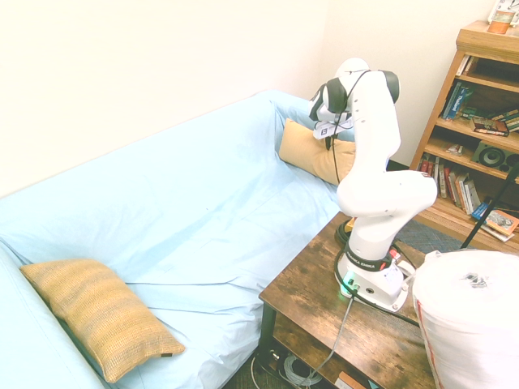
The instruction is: Move the pillow to side
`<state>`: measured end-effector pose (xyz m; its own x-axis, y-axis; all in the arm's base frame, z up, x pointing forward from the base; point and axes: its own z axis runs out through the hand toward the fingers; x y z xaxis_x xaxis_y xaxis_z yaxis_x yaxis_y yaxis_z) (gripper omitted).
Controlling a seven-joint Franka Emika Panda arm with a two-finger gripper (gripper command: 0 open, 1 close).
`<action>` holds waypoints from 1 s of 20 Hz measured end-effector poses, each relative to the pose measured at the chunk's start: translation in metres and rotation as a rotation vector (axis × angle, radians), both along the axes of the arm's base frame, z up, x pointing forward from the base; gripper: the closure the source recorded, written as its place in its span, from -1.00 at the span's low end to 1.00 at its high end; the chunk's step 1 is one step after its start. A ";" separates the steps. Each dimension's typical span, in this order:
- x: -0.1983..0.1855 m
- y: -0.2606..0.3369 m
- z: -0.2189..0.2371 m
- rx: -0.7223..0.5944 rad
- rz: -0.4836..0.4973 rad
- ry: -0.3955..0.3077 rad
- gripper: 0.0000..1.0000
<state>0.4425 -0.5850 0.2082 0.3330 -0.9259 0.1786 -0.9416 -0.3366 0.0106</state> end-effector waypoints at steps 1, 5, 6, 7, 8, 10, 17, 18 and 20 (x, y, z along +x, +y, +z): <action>-0.001 -0.004 0.000 -0.001 -0.015 -0.003 -1.00; -0.009 -0.019 0.003 0.005 -0.050 -0.012 -1.00; -0.009 -0.022 0.004 0.005 -0.054 -0.013 -1.00; -0.009 -0.024 0.005 0.005 -0.056 -0.015 -1.00; -0.010 -0.025 0.005 0.004 -0.059 -0.015 -1.00; -0.014 -0.030 0.006 0.001 -0.066 -0.017 -1.00; -0.026 -0.047 0.013 -0.016 -0.090 -0.032 -1.00; -0.025 -0.048 0.017 -0.028 -0.089 -0.040 -1.00; -0.020 -0.047 0.033 -0.059 -0.081 -0.065 -1.00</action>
<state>0.4224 -0.6315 0.2411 0.2431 -0.9367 0.2519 -0.9651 -0.2596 -0.0340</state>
